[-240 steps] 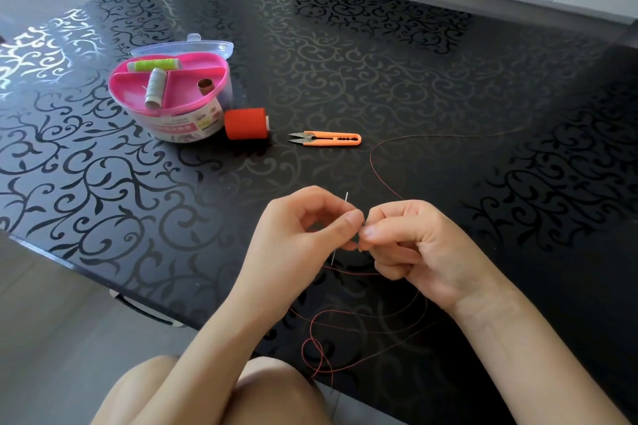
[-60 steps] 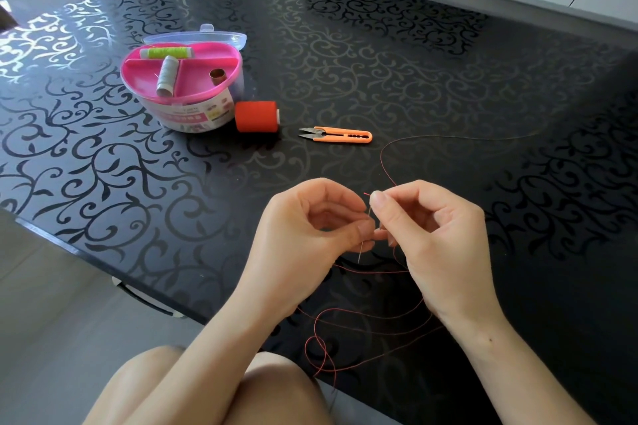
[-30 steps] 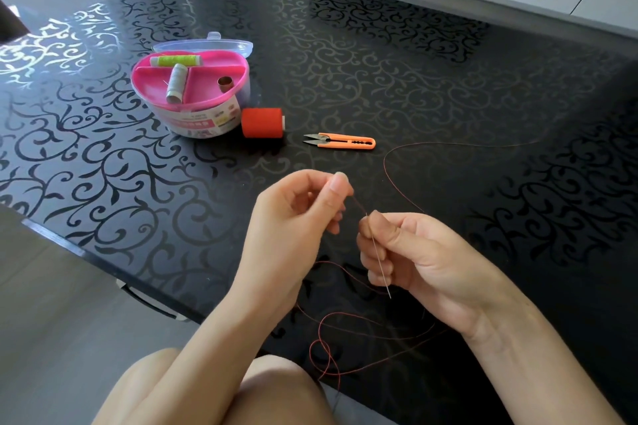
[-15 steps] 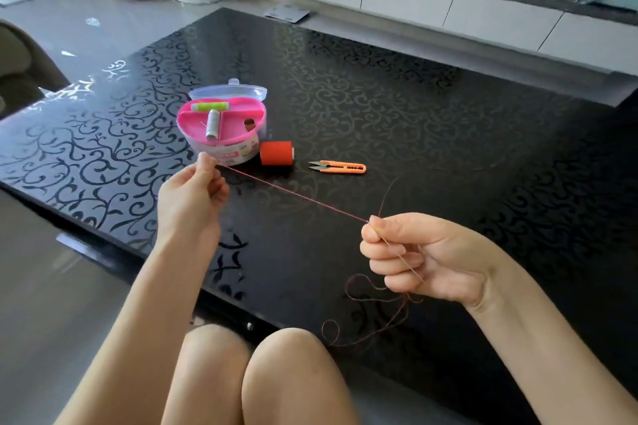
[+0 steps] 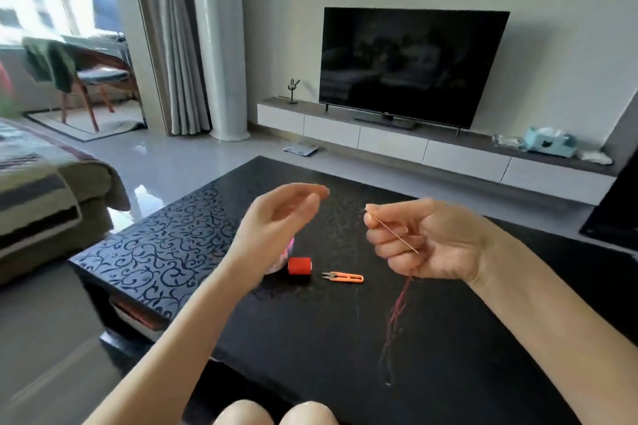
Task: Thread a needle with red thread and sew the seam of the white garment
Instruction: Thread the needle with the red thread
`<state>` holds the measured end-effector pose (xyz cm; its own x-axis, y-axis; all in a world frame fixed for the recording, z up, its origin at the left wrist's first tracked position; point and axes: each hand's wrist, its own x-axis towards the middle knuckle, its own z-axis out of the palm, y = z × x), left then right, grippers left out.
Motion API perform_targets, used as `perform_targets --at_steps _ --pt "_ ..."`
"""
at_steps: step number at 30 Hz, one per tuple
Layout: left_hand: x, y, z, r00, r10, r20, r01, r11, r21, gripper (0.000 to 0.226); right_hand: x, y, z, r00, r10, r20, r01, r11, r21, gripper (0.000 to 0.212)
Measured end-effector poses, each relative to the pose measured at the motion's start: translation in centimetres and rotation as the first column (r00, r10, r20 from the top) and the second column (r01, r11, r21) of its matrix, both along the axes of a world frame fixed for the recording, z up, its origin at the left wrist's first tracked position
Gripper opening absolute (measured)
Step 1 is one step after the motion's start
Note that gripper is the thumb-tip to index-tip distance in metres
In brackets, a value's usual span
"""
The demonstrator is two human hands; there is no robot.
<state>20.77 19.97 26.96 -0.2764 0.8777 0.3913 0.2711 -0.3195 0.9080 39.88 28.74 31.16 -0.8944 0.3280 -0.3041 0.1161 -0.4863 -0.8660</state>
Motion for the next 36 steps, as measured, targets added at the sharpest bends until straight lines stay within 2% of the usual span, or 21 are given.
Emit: perform_targets --at_steps 2,3,9,14,15,19,22,24,27,30,32,34,36 --pt "2.0 -1.2 2.5 0.983 -0.183 -0.005 0.183 0.983 0.019 0.019 -0.2 -1.1 2.0 1.000 0.004 -0.010 -0.004 1.000 0.022 0.038" --pt "2.7 -1.5 3.2 0.975 -0.220 -0.019 0.220 0.975 0.034 0.021 -0.3 -1.5 2.8 1.000 0.007 -0.015 -0.007 1.000 0.029 0.039" --pt "3.8 -2.6 6.0 0.973 -0.058 -0.223 0.102 0.976 0.192 0.025 0.3 -3.2 6.0 0.998 0.000 -0.058 0.002 0.999 0.039 0.047" --pt "3.9 -3.6 7.3 0.937 0.023 -0.349 0.065 0.969 0.239 0.022 0.4 -5.1 7.5 0.986 -0.165 -0.031 0.168 0.973 0.159 0.009" --pt "3.9 -3.8 7.4 0.926 0.029 -0.377 0.068 0.968 0.241 0.022 0.5 -5.2 7.5 0.984 -0.175 -0.034 0.179 0.972 0.155 0.009" --pt "3.8 -4.0 7.4 0.867 0.125 -0.482 0.053 0.939 0.339 0.013 0.8 -5.5 7.0 0.993 -0.079 -0.092 0.081 0.997 0.021 0.041" --pt "3.7 -4.0 7.1 0.839 0.179 -0.514 0.066 0.904 0.422 0.016 1.1 -5.6 6.4 0.991 -0.043 -0.123 0.039 0.999 -0.033 0.042" --pt "3.5 -3.8 7.0 0.824 0.179 -0.538 0.104 0.885 0.454 0.024 1.2 -5.6 5.9 0.992 -0.044 -0.121 0.039 0.998 -0.044 0.033" --pt "2.9 -3.3 6.7 0.766 0.209 -0.608 0.171 0.845 0.506 0.025 1.3 -6.0 5.4 0.990 -0.133 -0.056 0.138 0.985 0.102 0.011" --pt "2.6 -2.8 6.6 0.684 0.245 -0.687 0.264 0.795 0.546 0.019 1.6 -6.1 5.2 0.980 -0.195 -0.028 0.190 0.899 0.394 0.020" --pt "2.5 -2.5 6.6 0.642 0.247 -0.725 0.316 0.777 0.545 0.020 1.9 -5.8 5.2 0.983 -0.180 -0.032 0.174 0.868 0.465 0.026" --pt "2.4 -2.6 6.9 0.670 0.226 -0.708 0.298 0.791 0.534 0.021 2.2 -5.2 5.0 0.987 -0.151 -0.050 0.158 0.888 0.432 0.021" --pt "2.3 -3.0 7.3 0.792 0.163 -0.588 0.185 0.855 0.485 0.014 2.4 -4.3 4.5 0.989 -0.119 -0.088 0.145 0.908 0.394 0.018"
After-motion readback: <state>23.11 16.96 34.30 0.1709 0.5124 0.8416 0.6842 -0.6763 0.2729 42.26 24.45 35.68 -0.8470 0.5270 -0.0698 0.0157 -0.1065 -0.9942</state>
